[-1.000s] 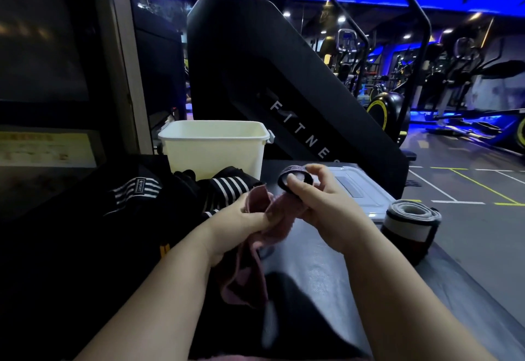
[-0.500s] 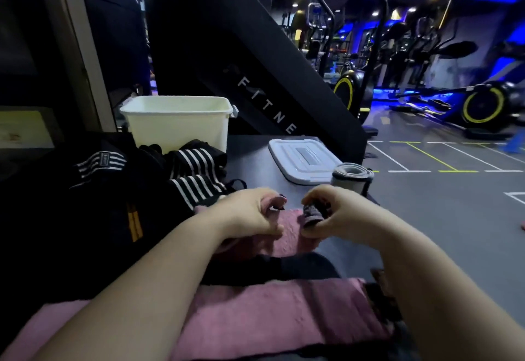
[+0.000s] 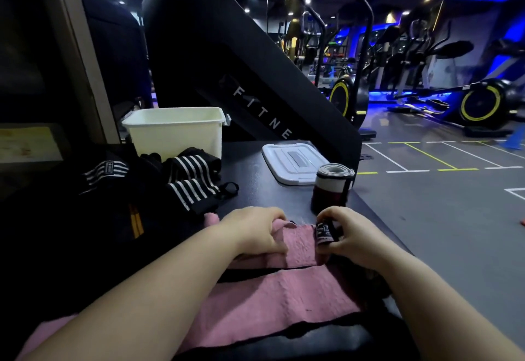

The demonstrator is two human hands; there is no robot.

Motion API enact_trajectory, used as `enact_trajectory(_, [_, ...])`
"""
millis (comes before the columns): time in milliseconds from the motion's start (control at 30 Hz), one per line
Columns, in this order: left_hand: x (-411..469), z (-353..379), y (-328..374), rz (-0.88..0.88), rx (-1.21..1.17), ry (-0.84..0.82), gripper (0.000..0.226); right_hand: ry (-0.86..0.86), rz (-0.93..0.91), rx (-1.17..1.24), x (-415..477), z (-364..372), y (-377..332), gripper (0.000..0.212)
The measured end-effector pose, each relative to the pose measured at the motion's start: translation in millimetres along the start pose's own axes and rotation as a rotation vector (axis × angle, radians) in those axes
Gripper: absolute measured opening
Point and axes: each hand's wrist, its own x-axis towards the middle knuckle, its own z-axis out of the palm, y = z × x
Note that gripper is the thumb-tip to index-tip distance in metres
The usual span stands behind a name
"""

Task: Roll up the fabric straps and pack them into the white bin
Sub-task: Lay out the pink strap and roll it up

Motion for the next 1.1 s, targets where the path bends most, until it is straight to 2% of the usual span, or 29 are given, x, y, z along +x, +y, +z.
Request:
enact_trajectory(233, [-11.0, -1.0, 3.7, -0.028, 0.064, -0.018, 0.063, -0.040, -0.012, 0.045, -1.0, -0.8, 8.3, 0.062])
enact_trajectory(600, [-28.2, 23.2, -0.7, -0.025, 0.081, 0.001, 0.074, -0.073, 0.002, -0.114, 0.6, -1.2, 22.2, 0.039])
enact_trajectory(733, [-22.7, 27.0, -6.0, -0.046, 0.038, -0.041, 0.073, -0.113, -0.046, -0.027, 0.2, -2.9, 24.2, 0.050])
enact_trajectory(900, [-19.3, 17.0, -5.2, -0.052, -0.015, -0.073, 0.070, -0.043, -0.120, -0.036, 2.1, -4.4, 35.4, 0.026])
enact_trajectory(1000, [-23.0, 12.9, 4.0, -0.012, 0.056, -0.001, 0.062, 0.031, -0.146, -0.062, 3.2, -7.5, 40.4, 0.023])
enact_trajectory(1100, [-25.7, 18.4, 6.2, -0.008, 0.088, 0.011, 0.059, -0.004, -0.089, -0.115, 0.8, -9.5, 39.9, 0.023])
